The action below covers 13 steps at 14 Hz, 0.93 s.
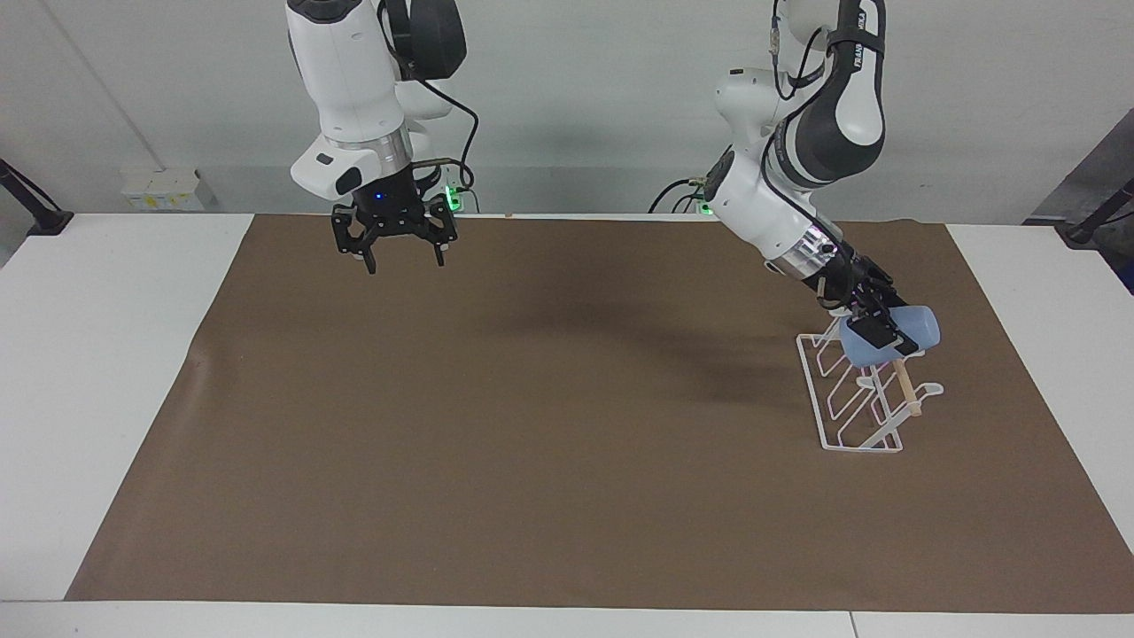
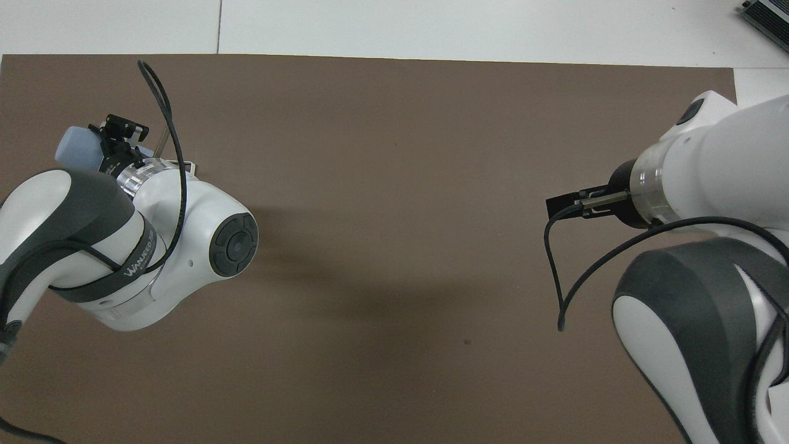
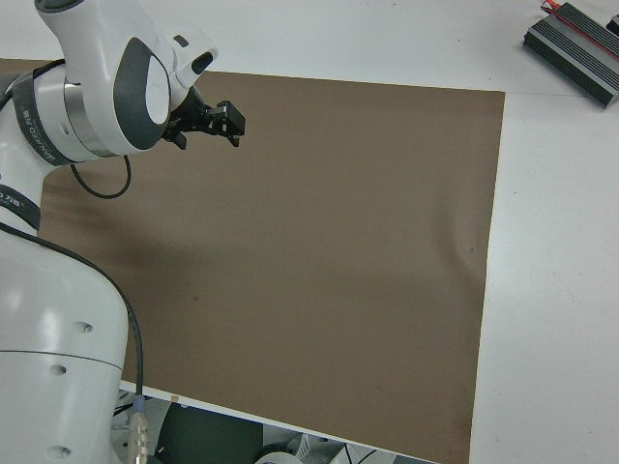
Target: Hang cup on cup holder
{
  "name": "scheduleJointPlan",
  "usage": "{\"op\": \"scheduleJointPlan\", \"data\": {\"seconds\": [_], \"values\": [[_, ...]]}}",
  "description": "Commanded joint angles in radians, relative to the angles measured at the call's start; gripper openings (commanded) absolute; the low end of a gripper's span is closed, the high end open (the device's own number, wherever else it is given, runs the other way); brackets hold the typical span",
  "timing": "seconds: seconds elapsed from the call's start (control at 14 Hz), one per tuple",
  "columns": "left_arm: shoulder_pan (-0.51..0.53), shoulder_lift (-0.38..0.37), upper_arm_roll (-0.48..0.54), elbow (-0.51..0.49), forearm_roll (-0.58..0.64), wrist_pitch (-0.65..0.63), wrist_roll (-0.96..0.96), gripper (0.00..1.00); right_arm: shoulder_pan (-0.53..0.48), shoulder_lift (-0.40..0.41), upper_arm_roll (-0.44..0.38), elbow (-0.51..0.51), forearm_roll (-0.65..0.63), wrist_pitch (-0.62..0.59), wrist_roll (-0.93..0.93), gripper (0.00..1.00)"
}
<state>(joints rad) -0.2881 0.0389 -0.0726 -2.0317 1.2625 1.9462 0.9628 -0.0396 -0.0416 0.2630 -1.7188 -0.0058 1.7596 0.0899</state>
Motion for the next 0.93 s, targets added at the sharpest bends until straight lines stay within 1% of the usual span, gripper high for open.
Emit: {"op": "scheduleJointPlan", "data": {"seconds": [0.0,0.07,0.14,0.29,0.5,0.57,0.64,0.71,0.79,0.86], "values": [[0.014,-0.024,-0.004,-0.039,0.046,0.031,-0.013,0.00,-0.042,0.000,0.008,0.024,-0.019,-0.069,-0.002,1.00],[0.014,-0.021,-0.004,-0.050,0.066,0.027,-0.092,0.00,-0.054,-0.009,0.007,0.024,-0.019,-0.086,-0.007,1.00],[0.014,-0.022,-0.004,-0.059,0.072,0.014,-0.128,0.00,-0.071,-0.015,0.007,0.022,-0.017,-0.104,-0.034,1.00],[0.015,-0.021,-0.004,-0.064,0.099,0.026,-0.134,0.00,-0.127,-0.033,0.007,0.019,-0.002,-0.138,-0.096,1.00],[0.001,-0.014,-0.006,-0.073,0.112,0.013,-0.183,0.00,-0.190,-0.040,0.005,0.018,0.001,-0.172,-0.099,1.00],[0.012,-0.007,-0.004,-0.073,0.118,0.026,-0.185,0.00,-0.204,-0.040,0.001,0.018,0.001,-0.173,-0.101,1.00],[0.027,-0.002,-0.004,-0.073,0.153,0.057,-0.194,0.00,-0.207,-0.040,-0.001,0.018,0.001,-0.173,-0.099,1.00],[0.062,-0.001,-0.004,-0.082,0.170,0.106,-0.194,0.00,-0.209,-0.043,-0.001,0.018,0.001,-0.172,-0.098,1.00],[0.070,-0.004,-0.004,-0.105,0.176,0.121,-0.197,0.00,-0.209,-0.044,-0.002,0.018,0.001,-0.172,-0.098,1.00],[0.072,-0.004,-0.004,-0.105,0.195,0.126,-0.197,0.00,-0.209,-0.046,-0.005,0.018,0.001,-0.173,-0.098,1.00]]}}
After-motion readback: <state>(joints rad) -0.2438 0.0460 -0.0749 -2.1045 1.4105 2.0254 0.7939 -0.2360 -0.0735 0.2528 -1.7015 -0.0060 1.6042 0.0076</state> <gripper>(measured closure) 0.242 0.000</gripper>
